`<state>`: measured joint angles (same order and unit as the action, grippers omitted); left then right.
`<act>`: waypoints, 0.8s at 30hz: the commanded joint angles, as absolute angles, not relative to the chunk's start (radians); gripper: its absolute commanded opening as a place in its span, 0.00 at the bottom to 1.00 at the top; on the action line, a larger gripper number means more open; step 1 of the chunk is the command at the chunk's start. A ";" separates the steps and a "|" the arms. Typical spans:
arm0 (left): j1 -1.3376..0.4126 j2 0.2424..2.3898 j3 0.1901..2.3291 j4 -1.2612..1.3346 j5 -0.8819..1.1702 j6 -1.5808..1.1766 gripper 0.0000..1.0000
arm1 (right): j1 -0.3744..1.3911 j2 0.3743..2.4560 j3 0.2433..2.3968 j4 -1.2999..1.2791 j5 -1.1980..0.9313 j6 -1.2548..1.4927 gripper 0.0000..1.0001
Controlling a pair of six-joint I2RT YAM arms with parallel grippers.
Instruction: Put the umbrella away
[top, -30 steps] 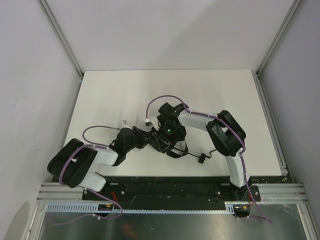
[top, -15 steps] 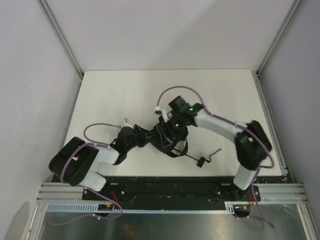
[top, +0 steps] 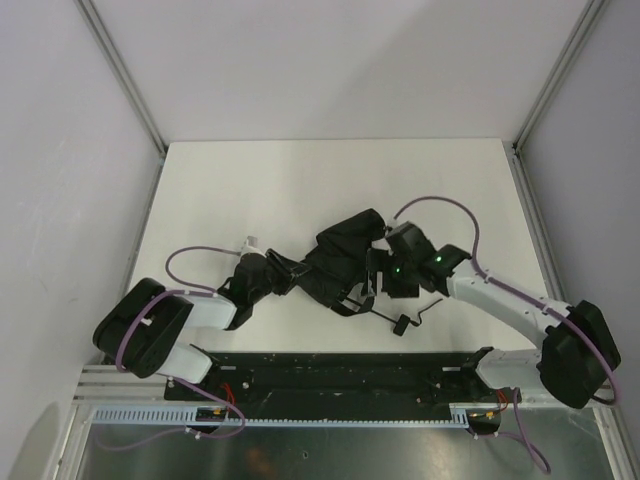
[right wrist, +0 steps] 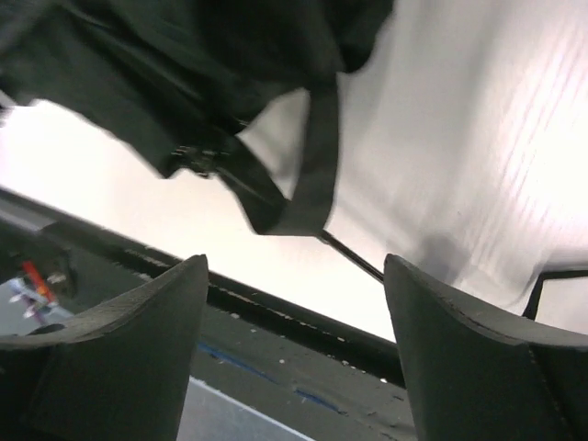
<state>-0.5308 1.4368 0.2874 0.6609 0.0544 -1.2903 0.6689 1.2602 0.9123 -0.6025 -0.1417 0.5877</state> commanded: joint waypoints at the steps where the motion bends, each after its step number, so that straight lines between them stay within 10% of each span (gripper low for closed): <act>1: -0.539 1.423 0.280 0.585 0.030 -1.224 0.00 | 0.770 1.285 0.850 -0.469 0.057 0.766 0.77; 5: -0.544 1.418 0.281 0.582 0.030 -1.228 0.00 | 0.860 1.385 0.833 -0.426 0.198 0.812 0.67; 11: -0.550 1.413 0.285 0.574 0.030 -1.219 0.00 | 0.883 1.352 0.831 -0.375 0.181 0.736 0.05; 24: -0.575 1.440 0.292 0.561 0.064 -1.210 0.00 | 0.866 1.313 1.158 -0.578 0.265 0.340 0.00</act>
